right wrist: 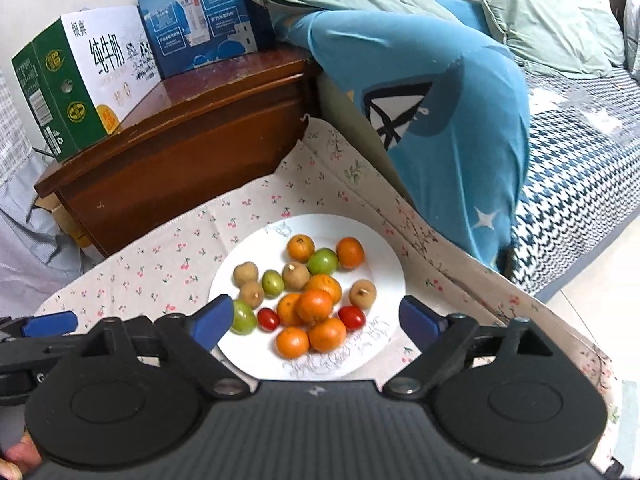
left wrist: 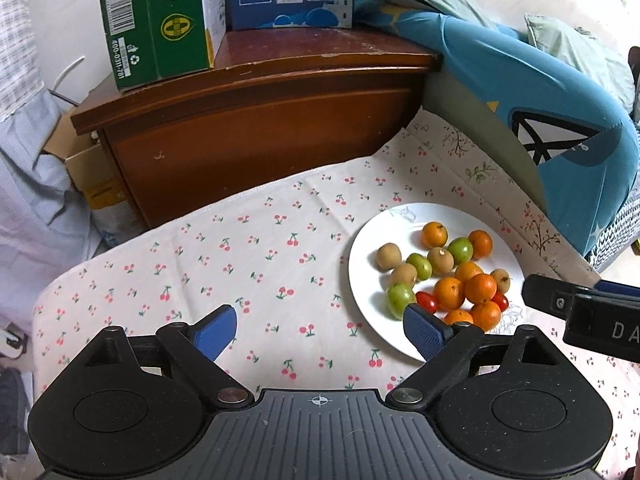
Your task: Organize fruits
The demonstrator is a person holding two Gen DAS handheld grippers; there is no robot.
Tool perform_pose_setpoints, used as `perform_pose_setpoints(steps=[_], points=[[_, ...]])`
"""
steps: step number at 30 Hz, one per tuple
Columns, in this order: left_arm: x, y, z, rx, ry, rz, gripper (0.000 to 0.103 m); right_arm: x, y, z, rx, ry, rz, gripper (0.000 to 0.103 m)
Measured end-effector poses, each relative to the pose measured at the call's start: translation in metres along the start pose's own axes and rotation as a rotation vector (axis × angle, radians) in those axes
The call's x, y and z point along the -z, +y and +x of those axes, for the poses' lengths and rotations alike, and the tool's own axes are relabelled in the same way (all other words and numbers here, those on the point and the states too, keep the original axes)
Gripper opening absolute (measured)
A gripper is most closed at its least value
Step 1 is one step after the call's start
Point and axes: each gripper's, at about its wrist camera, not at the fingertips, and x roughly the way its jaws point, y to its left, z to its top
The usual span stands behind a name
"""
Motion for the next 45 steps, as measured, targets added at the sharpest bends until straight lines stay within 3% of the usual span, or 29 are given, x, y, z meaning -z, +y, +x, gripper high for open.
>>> perform_pose_setpoints(steps=[13, 45], points=[[0.004, -0.005, -0.001, -0.038, 0.032, -0.004, 0.092, 0.011, -0.003, 0.009, 0.112, 0.083, 0.008, 0.096], [0.009, -0.019, 0.033, -0.078, 0.095, 0.015, 0.092, 0.018, -0.002, 0.039, 0.147, 0.147, -0.035, 0.096]])
